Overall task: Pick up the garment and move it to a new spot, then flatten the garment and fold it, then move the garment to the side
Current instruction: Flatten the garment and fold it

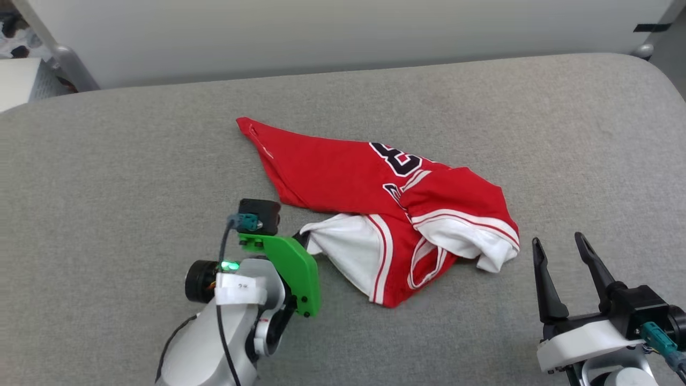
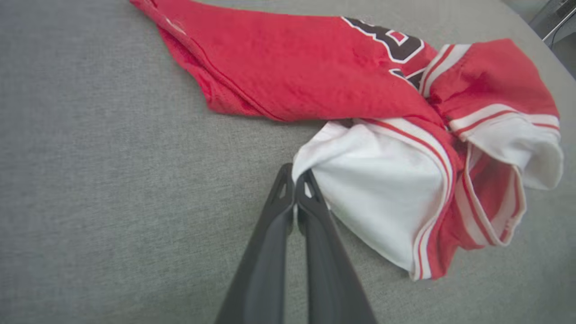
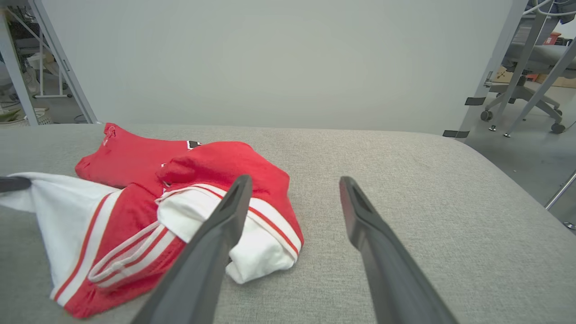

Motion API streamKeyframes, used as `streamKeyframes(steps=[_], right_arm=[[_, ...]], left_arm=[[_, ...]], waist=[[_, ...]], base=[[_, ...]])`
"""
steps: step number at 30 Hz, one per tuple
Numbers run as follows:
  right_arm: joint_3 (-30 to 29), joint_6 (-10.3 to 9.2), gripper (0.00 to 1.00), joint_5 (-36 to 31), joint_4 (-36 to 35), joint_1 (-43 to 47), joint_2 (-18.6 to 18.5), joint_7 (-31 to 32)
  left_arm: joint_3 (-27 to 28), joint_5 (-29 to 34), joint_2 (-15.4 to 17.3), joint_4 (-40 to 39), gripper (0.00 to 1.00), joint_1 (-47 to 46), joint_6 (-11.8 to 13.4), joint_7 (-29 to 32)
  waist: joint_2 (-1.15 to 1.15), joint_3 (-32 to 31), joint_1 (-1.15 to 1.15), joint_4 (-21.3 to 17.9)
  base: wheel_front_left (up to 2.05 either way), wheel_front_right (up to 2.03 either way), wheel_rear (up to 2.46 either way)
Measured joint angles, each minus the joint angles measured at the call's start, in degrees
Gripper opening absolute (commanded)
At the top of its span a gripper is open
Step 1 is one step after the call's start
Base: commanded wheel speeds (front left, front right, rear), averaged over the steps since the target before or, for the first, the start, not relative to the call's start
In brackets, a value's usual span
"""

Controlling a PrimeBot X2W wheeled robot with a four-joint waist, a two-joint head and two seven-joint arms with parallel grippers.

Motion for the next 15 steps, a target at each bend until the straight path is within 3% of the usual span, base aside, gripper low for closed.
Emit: streamKeyframes(steps=[10,15], right_arm=[[0.2,0.0,1.0,-0.3,1.6,1.2,0.7,0.0],[0.6,0.0,1.0,-0.3,2.3,1.2,0.8,0.0]], left_arm=[[8.8,-3.1,9.9,-15.4,0.0,7.0,4.9,1.9],[11.5,-4.4,14.5,-17.5,0.0,10.1,5.3,4.1]], waist=[[0.0,-4.2,0.0,4.1],[0.0,-4.3,0.0,5.1]], base=[[0.0,0.0,0.0],[0.0,0.0,0.0]])
